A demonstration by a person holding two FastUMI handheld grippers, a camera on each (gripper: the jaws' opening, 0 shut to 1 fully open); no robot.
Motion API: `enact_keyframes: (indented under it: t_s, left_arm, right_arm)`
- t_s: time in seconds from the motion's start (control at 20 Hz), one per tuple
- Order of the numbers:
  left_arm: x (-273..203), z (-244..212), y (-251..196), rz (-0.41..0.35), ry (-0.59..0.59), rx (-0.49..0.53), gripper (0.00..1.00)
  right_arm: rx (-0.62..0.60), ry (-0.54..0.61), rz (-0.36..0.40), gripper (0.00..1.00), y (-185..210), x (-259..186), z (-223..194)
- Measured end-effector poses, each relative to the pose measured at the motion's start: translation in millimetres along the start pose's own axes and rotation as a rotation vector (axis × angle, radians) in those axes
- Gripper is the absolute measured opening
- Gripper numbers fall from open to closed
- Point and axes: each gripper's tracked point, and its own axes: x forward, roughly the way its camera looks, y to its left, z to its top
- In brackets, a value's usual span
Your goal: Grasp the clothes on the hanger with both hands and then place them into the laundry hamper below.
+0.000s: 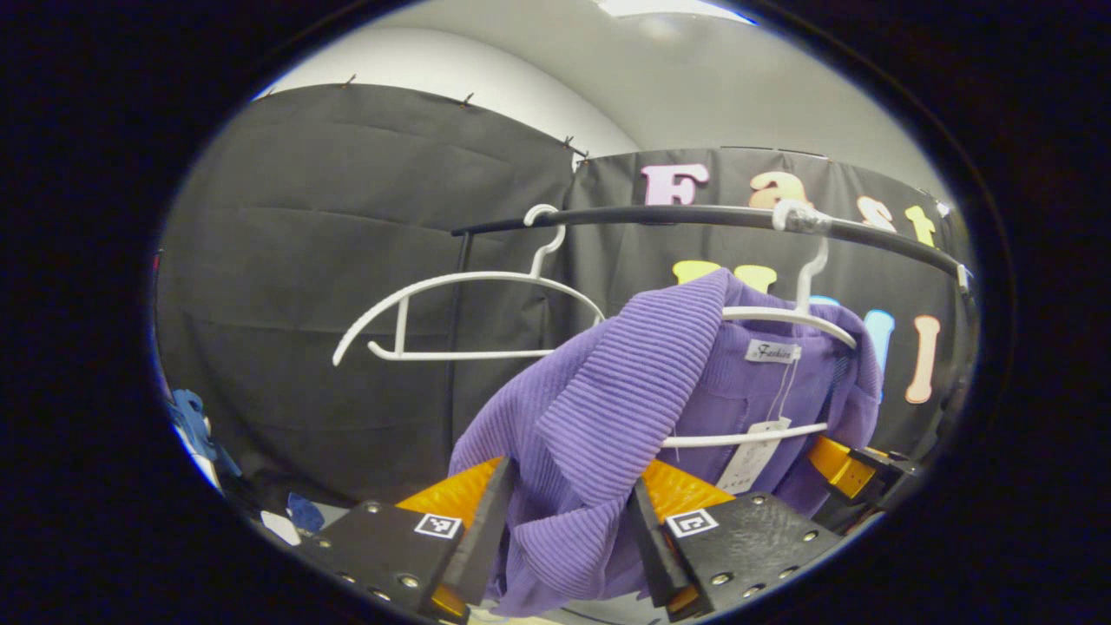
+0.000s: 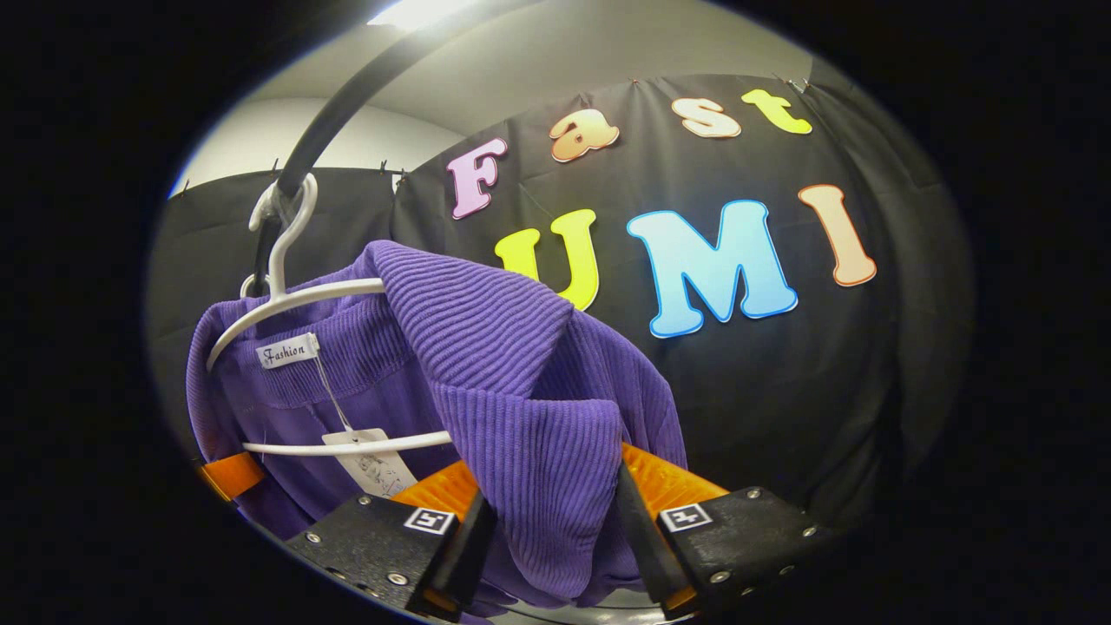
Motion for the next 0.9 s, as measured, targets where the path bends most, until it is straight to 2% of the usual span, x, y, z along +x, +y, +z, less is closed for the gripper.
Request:
enact_keyframes:
  t_s: [0.1,0.15,0.2,0.25,0.3,0.35,0.4,0.45,0.5,0.55,0.65,0.7,0.9]
  left_arm:
    - [1,0,0,-0.010,-0.007,0.008,0.39]
    - [3,1,4,0.023,-0.012,0.026,0.38]
    - [7,0,3,0.003,-0.021,0.017,0.20]
    - [5,-2,-2,-0.021,-0.012,0.007,0.01]
    - [0,1,1,-0.053,-0.014,-0.013,0.08]
    - [4,-2,-1,-0.076,-0.011,-0.033,0.00]
    - [1,-2,1,-0.091,-0.009,-0.050,0.08]
    - [4,-2,4,-0.084,-0.019,-0.068,0.08]
    - [-1,1,4,-0.084,-0.012,-0.085,0.00]
    - [-3,-1,-1,-0.095,-0.009,-0.089,0.07]
    - [-10,2,-2,-0.108,-0.019,-0.090,0.07]
    - [-15,4,-1,-0.116,-0.028,-0.095,0.02]
    - [-36,18,5,-0.134,-0.085,-0.096,0.02]
  right_arm:
    - [-0.003,0.004,0.037,0.58,7,3,0]
    - [-0.007,0.011,0.062,0.46,10,3,1]
    - [-0.010,0.017,0.082,0.42,10,6,1]
    - [-0.016,0.015,0.092,0.27,8,4,5]
    - [-0.016,0.005,0.097,0.19,6,5,8]
    - [-0.005,0.003,0.105,0.07,5,4,10]
    - [0.016,0.007,0.128,0.05,8,3,9]
    - [0.030,0.013,0.143,0.01,8,2,9]
    - [0.023,0.017,0.155,0.00,6,3,10]
    - [0.003,0.013,0.161,0.00,4,4,10]
    - [-0.032,-0.013,0.165,0.00,0,4,16]
    - [-0.049,-0.033,0.157,0.00,-2,1,19]
    - [-0.068,-0.064,0.130,0.00,-7,-10,22]
